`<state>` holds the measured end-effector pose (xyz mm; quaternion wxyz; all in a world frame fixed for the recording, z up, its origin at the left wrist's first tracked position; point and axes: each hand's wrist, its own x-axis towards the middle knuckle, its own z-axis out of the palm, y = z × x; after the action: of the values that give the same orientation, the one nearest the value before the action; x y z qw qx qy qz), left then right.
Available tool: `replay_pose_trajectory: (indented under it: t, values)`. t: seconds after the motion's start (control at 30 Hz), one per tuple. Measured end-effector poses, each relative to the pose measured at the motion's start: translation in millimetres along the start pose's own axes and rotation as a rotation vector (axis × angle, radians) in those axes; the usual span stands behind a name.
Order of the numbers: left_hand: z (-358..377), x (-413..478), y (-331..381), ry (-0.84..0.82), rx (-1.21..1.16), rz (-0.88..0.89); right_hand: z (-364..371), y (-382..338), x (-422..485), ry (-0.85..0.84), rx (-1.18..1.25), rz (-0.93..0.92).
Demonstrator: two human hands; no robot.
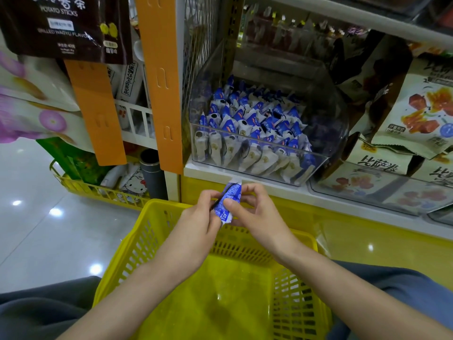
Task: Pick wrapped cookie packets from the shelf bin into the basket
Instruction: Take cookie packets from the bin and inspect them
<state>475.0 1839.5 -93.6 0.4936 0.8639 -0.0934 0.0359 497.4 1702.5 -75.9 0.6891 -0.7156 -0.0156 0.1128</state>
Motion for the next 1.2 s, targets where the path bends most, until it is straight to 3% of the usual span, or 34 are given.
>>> replay_pose_trajectory:
  t: [0.17,0.33,0.53,0.77,0.9,1.03,1.2]
  values:
    - [-6,-4,2,0.060,0.235,0.072,2,2,-1,-0.021,-0.077,-0.038]
    - [-9,1,0,0.073,0.201,-0.005,3,4,-3,-0.039,-0.136,-0.071]
    - [-16,2,4,0.102,0.301,0.076,3,3,-10,-0.094,-0.288,-0.180]
    - [-12,6,4,0.116,0.057,0.000,2,3,-8,-0.063,-0.327,-0.217]
    - [-9,6,14,0.019,-0.330,-0.120,-2,7,-3,0.096,-0.532,-0.227]
    - [-3,3,11,0.039,-0.286,-0.133,-1,15,-6,0.034,-0.706,-0.234]
    - [-4,9,4,0.020,-0.299,-0.155,-1,8,0,0.067,-0.431,-0.163]
